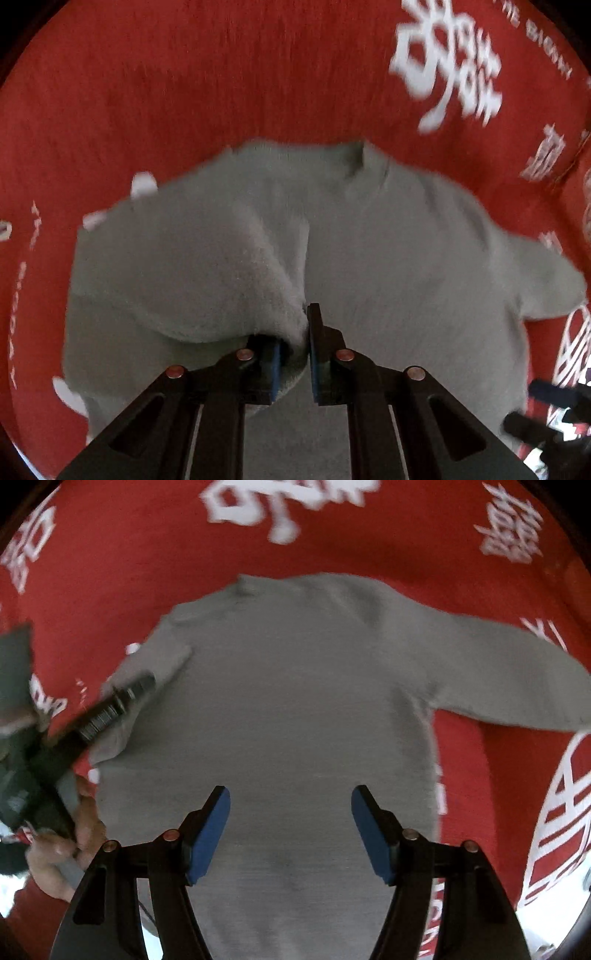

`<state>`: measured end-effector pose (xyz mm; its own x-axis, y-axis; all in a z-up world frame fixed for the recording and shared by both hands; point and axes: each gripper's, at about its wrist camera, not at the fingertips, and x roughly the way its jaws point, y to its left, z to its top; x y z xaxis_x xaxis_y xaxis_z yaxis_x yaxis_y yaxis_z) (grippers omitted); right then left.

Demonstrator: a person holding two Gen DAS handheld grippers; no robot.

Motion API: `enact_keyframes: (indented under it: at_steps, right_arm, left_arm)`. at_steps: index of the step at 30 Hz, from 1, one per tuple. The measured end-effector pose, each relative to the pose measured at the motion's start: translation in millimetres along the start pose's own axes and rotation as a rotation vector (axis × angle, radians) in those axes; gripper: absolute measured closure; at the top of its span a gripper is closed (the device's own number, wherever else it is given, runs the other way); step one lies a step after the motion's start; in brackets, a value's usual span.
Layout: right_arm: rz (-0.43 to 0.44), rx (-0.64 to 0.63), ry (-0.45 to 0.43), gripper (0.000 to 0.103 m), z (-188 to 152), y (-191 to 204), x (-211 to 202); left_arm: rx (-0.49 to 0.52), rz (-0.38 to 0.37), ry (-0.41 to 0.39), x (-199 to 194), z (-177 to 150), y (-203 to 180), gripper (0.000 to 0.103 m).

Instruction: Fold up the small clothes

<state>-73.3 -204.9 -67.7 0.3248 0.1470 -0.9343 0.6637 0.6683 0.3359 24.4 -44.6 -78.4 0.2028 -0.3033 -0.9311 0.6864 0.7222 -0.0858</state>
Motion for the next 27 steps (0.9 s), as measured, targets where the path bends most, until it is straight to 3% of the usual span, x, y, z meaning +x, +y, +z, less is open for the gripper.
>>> enact_keyframes:
  at_steps: [2, 3, 5, 7, 9, 12, 16, 20, 22, 24, 26, 27]
  right_arm:
    - [-0.005, 0.012, 0.013, 0.031, 2, -8, 5]
    - [-0.007, 0.009, 0.016, 0.031, 5, -9, 6]
    - [-0.003, -0.011, 0.012, 0.030, 12, -3, 5]
    - [0.003, -0.065, -0.012, 0.028, 23, 13, 2]
    - [0.014, -0.135, -0.035, 0.027, 31, 38, -1]
    - [0.052, -0.300, -0.078, 0.027, 49, 93, 2]
    - [0.071, -0.628, -0.112, 0.025, 59, 196, 34]
    - [0.000, -0.871, -0.078, 0.025, 52, 267, 94]
    - [-0.033, -0.917, -0.081, 0.025, 48, 280, 111]
    - [-0.126, -0.960, -0.097, 0.026, 42, 284, 125]
    - [-0.071, -0.909, -0.102, 0.067, 50, 282, 123]
    - [-0.069, -0.856, -0.111, 0.093, 58, 278, 117]
  left_arm:
    - [-0.006, 0.002, 0.005, -11, -8, 6, 0.066]
    - [-0.012, 0.002, -0.007, -19, -11, 10, 0.042]
    - [-0.021, 0.014, -0.055, -44, -17, 21, 0.030]
    - [-0.026, 0.024, -0.066, -66, -22, 39, 0.030]
    - [-0.077, 0.083, -0.070, -82, -28, 67, 0.030]
    - [-0.209, 0.183, -0.022, -75, -39, 125, 0.030]
    - [-0.354, 0.193, 0.076, -52, -60, 179, 0.030]
    - [-0.337, 0.170, 0.081, -43, -75, 179, 0.030]
    - [-0.320, 0.170, 0.084, -40, -75, 173, 0.030]
    - [-0.312, 0.188, 0.068, -39, -73, 168, 0.025]
    - [-0.328, 0.184, 0.071, -37, -72, 167, 0.025]
    - [-0.343, 0.179, 0.073, -38, -72, 167, 0.025]
